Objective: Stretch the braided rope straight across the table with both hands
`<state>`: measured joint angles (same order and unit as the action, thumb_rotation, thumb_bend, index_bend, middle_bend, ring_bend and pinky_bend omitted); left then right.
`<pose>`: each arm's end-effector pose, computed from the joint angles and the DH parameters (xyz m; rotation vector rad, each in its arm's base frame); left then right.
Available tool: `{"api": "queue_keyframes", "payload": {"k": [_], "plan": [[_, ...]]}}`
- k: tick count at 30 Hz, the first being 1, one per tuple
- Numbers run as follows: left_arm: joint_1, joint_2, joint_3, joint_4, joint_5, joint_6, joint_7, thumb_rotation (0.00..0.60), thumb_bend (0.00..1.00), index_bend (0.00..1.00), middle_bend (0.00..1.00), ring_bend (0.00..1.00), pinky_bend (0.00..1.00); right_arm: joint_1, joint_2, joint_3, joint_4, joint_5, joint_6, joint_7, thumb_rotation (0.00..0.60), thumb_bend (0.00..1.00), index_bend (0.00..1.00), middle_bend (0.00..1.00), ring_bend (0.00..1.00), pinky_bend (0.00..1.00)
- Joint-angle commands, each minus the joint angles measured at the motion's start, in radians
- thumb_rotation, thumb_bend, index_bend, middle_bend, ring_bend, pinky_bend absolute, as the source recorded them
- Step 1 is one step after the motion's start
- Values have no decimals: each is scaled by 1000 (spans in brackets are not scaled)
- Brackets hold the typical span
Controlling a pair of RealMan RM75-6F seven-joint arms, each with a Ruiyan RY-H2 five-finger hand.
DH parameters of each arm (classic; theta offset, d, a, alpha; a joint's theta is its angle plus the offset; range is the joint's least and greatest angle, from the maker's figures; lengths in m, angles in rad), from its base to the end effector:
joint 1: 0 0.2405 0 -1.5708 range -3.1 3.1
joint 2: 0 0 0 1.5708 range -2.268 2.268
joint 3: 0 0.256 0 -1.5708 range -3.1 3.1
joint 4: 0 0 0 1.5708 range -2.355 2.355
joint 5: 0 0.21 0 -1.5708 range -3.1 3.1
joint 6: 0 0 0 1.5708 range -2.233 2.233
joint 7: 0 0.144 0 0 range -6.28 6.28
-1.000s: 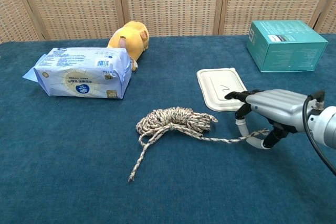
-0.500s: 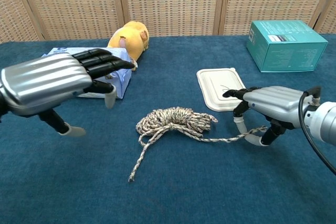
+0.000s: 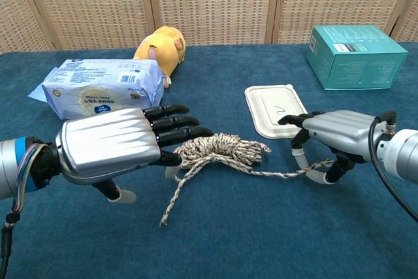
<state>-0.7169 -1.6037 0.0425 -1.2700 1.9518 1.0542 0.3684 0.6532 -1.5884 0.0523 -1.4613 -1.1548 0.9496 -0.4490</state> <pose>-0.1466 0.2659 -0.0560 -2.4078 0.0401 -0.9711 -0.1881 -0.2975 -0.0462 1.9979 -0.9101 0.7283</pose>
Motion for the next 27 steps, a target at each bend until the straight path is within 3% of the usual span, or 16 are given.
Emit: {"api": "queue_keyframes", "payload": {"k": [1, 27], "plan": [[-10, -17, 12, 18, 4, -7, 3, 600, 101, 453, 0, 0, 0, 0, -3, 1, 4, 3, -2, -3, 600, 442, 653, 0, 0, 0], [-69, -108, 36, 37, -44, -79, 82, 600, 210, 495, 0, 0, 0, -2, -20, -1, 63, -12, -37, 41, 600, 443, 657, 0, 0, 0]]}}
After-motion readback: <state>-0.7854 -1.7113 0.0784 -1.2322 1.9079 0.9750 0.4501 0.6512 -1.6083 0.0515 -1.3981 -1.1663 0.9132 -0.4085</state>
